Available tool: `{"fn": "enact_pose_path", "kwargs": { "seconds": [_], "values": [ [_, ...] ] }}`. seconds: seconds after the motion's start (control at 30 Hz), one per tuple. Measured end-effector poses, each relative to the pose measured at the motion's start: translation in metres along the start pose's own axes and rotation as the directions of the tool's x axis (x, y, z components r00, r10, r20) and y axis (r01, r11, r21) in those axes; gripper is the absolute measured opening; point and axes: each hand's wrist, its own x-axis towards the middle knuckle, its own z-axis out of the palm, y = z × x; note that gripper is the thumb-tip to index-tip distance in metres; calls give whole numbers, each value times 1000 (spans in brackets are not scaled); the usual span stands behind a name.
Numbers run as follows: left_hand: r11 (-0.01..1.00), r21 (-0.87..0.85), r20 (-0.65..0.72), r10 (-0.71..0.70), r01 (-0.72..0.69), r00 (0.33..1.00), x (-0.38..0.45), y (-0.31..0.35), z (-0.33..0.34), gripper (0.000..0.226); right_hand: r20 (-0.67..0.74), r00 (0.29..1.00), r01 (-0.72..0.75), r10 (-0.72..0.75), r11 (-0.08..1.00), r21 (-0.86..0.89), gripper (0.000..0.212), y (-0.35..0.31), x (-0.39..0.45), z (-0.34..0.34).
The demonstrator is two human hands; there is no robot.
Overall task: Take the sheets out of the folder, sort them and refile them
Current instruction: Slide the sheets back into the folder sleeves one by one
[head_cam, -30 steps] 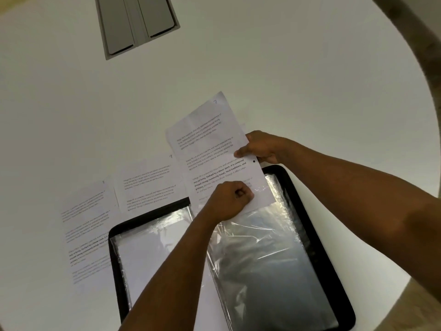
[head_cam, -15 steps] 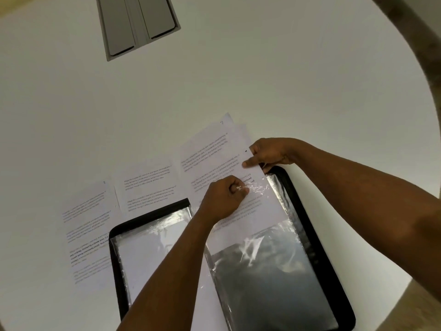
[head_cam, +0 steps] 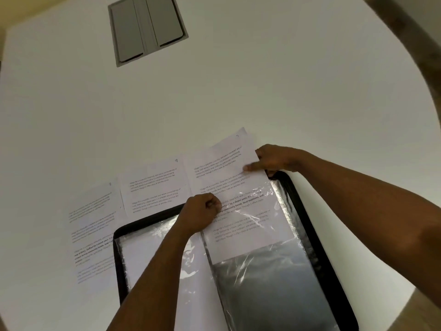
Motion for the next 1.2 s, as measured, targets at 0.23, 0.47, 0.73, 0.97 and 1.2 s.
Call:
{"fn": "enact_pose_path", "kwargs": {
  "seconds": [0.23,0.47,0.73,0.97,1.2],
  "values": [
    [1000,-17,-42,-20,19,999,-5,-3,0,8,-125,987,106,-104,994,9,15,-3,-4,5],
    [999,-37,-51,-22,20,998,-6,-2,0,7,53,999,-1,9,989,-146,39,-1,-7,-2],
    [998,-62,-101,-1,-6,995,-7,-2,3,11,20,994,108,-108,938,-329,16,-6,-9,4],
    [998,-68,-107,-5,-3,994,-8,-1,3,11,-41,971,206,-234,915,-347,17,-17,-10,16],
    [998,-67,-133,-11,2,991,-10,-3,4,8,272,957,239,-97,796,-557,19,-16,-12,28]
  ]
}}
